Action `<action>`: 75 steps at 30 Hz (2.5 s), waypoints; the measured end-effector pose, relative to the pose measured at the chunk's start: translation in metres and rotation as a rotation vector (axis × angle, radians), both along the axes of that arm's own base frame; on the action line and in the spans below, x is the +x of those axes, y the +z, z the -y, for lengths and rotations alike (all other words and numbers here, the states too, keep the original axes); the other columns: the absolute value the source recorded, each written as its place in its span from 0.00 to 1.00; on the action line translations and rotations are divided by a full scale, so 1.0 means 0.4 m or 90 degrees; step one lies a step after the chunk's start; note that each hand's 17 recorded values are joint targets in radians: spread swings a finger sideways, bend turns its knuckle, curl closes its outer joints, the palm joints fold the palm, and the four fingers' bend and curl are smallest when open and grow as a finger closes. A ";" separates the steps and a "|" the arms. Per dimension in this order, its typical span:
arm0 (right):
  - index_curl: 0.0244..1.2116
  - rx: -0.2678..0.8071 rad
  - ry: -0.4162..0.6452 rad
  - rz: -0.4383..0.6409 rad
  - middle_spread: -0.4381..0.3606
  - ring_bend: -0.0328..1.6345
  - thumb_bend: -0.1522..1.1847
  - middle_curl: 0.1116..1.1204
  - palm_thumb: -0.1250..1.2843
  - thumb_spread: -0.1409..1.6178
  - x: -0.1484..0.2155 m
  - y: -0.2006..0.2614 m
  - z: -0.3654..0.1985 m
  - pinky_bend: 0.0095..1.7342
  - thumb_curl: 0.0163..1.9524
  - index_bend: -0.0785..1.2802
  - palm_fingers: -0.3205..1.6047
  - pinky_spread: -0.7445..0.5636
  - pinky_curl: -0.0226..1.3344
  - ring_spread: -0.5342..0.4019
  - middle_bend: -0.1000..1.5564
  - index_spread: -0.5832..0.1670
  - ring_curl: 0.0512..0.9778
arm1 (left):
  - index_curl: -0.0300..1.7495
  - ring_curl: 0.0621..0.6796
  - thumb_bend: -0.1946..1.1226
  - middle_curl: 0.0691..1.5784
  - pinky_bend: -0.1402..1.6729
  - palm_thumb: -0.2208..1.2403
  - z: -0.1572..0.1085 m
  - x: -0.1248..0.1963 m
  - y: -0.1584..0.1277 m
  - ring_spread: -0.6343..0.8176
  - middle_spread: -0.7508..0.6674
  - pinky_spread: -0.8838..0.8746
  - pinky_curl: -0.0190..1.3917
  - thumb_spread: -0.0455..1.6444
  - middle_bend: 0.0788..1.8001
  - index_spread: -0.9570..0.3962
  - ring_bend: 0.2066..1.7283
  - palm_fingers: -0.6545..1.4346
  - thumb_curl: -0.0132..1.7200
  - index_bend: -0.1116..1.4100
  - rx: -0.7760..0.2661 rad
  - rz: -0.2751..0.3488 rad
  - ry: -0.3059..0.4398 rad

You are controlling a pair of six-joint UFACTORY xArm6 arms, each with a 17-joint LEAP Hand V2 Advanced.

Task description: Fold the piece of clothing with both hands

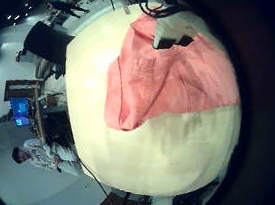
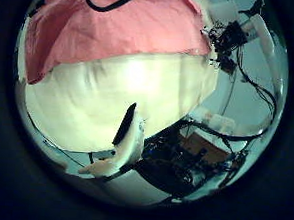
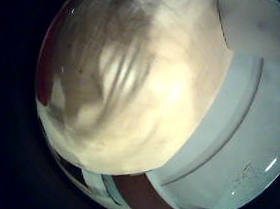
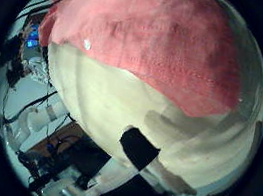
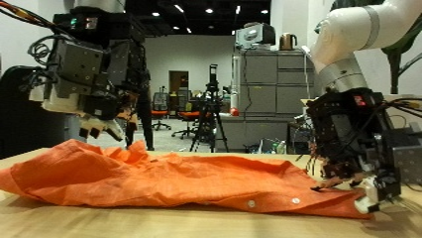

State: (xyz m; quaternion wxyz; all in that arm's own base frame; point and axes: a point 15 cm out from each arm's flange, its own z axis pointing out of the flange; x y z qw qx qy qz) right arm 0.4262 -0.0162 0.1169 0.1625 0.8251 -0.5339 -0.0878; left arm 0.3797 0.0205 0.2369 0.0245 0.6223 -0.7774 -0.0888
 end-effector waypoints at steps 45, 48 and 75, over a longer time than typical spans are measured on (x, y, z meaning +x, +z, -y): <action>0.61 0.064 -0.032 0.046 0.40 0.82 0.17 0.64 0.86 0.75 -0.181 0.400 0.202 0.70 0.37 0.86 0.75 0.35 0.59 0.35 0.86 0.49 0.69 | 0.17 0.26 0.13 0.15 0.32 0.39 -0.247 -0.168 0.044 0.79 0.76 0.72 0.23 0.71 0.07 0.79 0.21 0.31 0.16 0.18 0.028 -0.007 0.057; 0.61 0.081 -0.005 0.070 0.40 0.82 0.17 0.64 0.86 0.75 -0.161 0.444 0.136 0.70 0.38 0.87 0.75 0.35 0.59 0.35 0.85 0.49 0.69 | 0.17 0.26 0.13 0.15 0.32 0.39 -0.254 -0.178 0.043 0.79 0.75 0.72 0.23 0.71 0.07 0.79 0.20 0.31 0.16 0.17 0.026 -0.006 0.057; 0.63 0.210 0.429 0.150 0.41 0.82 0.12 0.64 0.87 0.77 0.025 0.372 -0.887 0.69 0.43 0.86 0.74 0.36 0.62 0.35 0.86 0.48 0.71 | 0.17 0.26 0.13 0.15 0.32 0.39 -0.410 -0.311 -0.008 0.77 0.73 0.71 0.23 0.71 0.06 0.79 0.21 0.31 0.16 0.17 0.016 -0.026 0.155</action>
